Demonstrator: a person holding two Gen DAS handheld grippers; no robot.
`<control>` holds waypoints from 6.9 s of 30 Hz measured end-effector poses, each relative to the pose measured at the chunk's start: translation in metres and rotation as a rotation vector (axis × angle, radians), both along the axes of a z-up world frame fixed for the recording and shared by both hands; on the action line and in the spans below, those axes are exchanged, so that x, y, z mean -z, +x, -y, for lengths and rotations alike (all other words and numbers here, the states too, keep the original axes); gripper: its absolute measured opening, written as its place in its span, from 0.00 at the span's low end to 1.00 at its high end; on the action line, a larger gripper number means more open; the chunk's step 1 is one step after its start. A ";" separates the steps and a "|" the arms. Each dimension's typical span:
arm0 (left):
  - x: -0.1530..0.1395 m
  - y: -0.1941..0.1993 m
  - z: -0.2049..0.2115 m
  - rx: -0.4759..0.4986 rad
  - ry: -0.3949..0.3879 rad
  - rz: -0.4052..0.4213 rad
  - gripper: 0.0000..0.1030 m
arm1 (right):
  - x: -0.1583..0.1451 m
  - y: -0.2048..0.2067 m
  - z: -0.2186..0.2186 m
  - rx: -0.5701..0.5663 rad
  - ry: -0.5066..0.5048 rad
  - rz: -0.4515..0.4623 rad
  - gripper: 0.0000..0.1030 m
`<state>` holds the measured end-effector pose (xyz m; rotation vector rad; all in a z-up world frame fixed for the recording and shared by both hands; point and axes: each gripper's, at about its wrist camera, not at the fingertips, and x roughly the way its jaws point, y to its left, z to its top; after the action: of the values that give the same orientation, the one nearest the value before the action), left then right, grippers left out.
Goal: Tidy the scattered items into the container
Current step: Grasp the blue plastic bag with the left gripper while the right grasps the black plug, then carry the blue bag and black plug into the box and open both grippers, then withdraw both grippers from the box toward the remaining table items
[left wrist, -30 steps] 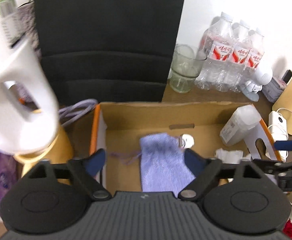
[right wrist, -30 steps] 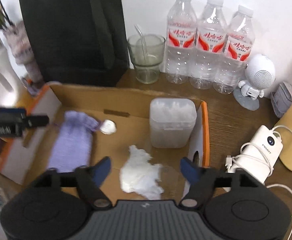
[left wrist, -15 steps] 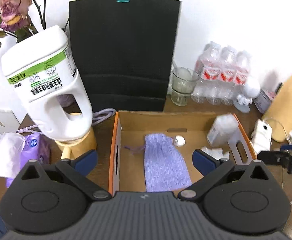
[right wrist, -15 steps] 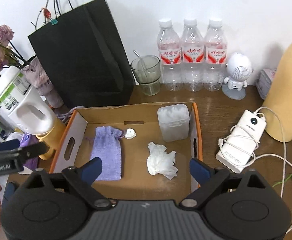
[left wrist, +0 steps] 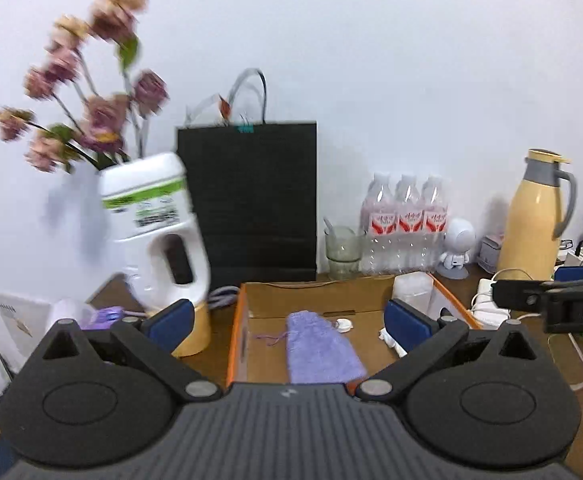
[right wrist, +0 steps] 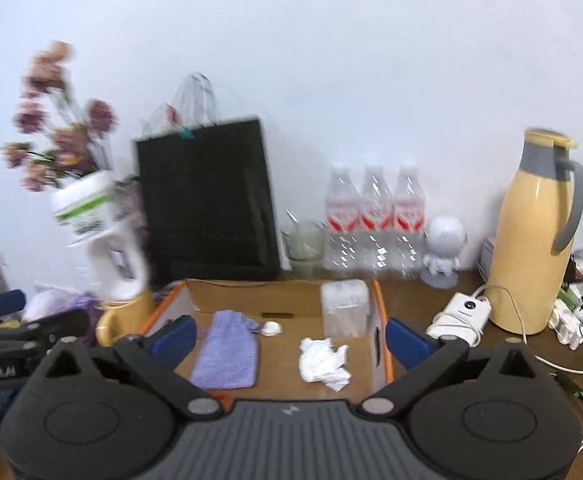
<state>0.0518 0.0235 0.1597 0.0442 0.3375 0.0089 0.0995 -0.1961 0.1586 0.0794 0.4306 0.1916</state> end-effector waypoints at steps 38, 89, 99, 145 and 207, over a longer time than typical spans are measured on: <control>0.144 0.033 -0.098 -0.037 -0.063 -0.311 0.96 | 0.109 0.041 -0.146 -0.503 -0.003 -0.249 0.43; 0.076 -0.068 0.041 0.062 -0.067 0.003 0.25 | 0.054 -0.088 -0.002 -0.063 -0.075 0.106 0.13; 0.110 -0.136 0.043 0.020 -0.022 -0.022 0.25 | 0.100 -0.165 0.000 -0.078 -0.013 0.070 0.13; 0.108 0.337 -0.001 0.025 0.048 -0.669 0.37 | 0.118 0.318 -0.057 -0.166 -0.204 -0.647 0.14; 0.077 -0.022 0.013 0.023 0.012 0.019 1.00 | 0.072 -0.049 -0.004 -0.052 -0.042 0.057 0.88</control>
<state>0.0297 0.0105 0.0824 0.0600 0.3179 -0.0113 0.0501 -0.1919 0.0863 0.0215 0.3801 0.2351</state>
